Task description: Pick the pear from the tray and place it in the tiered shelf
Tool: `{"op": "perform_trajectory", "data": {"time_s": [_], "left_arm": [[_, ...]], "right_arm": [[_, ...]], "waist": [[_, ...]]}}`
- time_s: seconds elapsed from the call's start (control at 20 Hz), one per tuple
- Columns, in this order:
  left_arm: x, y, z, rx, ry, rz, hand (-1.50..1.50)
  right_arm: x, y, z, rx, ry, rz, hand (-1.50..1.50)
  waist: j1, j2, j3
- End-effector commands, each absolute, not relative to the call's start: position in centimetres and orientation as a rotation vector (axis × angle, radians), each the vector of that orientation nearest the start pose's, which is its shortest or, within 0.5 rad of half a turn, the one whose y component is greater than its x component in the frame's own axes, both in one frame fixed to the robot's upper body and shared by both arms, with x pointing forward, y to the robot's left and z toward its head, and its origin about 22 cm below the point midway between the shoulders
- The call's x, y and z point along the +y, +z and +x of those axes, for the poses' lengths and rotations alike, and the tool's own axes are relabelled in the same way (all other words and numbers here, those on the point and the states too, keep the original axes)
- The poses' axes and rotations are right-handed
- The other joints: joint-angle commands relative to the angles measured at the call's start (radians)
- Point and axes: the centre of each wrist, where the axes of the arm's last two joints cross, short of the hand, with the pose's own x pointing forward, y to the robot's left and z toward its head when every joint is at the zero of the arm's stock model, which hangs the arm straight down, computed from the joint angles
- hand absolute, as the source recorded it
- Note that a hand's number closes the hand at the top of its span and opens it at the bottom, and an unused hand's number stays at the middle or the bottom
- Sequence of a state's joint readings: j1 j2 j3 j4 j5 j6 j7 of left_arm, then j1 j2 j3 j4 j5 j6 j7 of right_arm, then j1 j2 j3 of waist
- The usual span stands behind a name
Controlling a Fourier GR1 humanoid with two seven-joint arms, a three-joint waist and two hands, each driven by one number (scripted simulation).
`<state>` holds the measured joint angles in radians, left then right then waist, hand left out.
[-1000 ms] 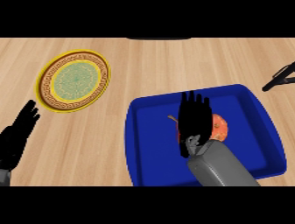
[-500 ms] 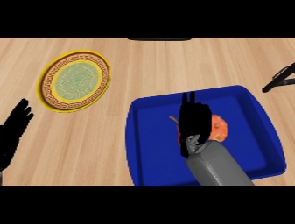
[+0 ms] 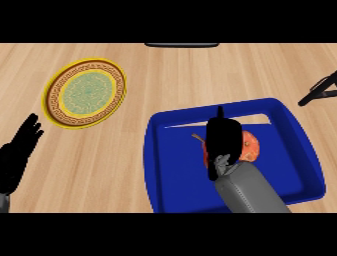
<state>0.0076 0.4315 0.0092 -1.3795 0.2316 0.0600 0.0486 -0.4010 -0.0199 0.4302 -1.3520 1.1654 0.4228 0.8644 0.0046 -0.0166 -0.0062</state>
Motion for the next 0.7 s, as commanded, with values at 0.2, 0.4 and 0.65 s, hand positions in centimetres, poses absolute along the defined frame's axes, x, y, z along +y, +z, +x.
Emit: {"op": "perform_trajectory", "data": {"time_s": [0.2, 0.4, 0.65], "left_arm": [[36.4, -0.6, 22.3, -1.335, -0.059, 0.283, 0.0], [34.5, -1.0, 24.0, -1.322, -0.029, 0.244, 0.0], [35.6, -0.7, 23.0, -1.315, -0.028, 0.271, 0.0]], "right_arm": [[-8.5, 6.1, 27.3, -0.84, 1.239, -1.19, 1.5], [-8.5, 10.2, 28.7, -0.91, 1.214, -1.23, 1.5], [-16.9, 10.5, 32.7, -0.628, 0.508, -1.364, 1.5]], "waist": [[-0.006, 0.014, 0.006], [-0.007, 0.015, 0.006], [-0.038, 0.018, 0.007]]}}
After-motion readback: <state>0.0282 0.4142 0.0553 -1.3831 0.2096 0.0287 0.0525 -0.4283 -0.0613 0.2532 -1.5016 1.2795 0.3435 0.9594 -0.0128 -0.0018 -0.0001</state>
